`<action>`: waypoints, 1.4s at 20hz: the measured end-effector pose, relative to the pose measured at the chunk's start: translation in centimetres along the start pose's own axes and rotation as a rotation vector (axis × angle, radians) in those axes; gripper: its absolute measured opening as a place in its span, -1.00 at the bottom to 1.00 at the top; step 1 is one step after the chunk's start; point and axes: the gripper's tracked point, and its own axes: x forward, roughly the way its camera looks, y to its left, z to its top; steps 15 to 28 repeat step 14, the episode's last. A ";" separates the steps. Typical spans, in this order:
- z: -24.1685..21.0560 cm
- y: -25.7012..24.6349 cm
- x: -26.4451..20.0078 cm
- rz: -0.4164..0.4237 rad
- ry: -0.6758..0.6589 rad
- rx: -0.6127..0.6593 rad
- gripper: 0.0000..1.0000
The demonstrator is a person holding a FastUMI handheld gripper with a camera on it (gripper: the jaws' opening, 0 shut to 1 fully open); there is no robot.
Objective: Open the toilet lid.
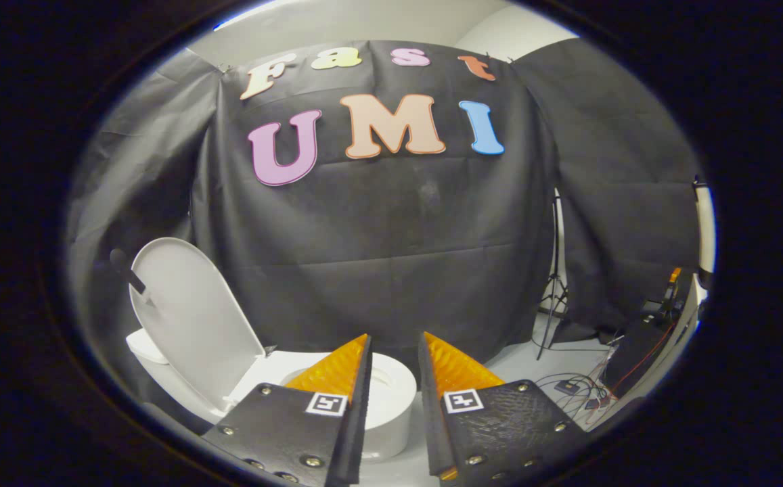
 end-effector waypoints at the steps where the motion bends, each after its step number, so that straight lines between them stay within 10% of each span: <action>1: 0.1 -1.2 0.9 0.011 0.008 -0.006 -0.24; 14: 2.9 -21.7 4.0 0.008 0.043 -0.126 0.13; 28: 2.9 -21.7 4.0 0.008 0.043 -0.126 0.13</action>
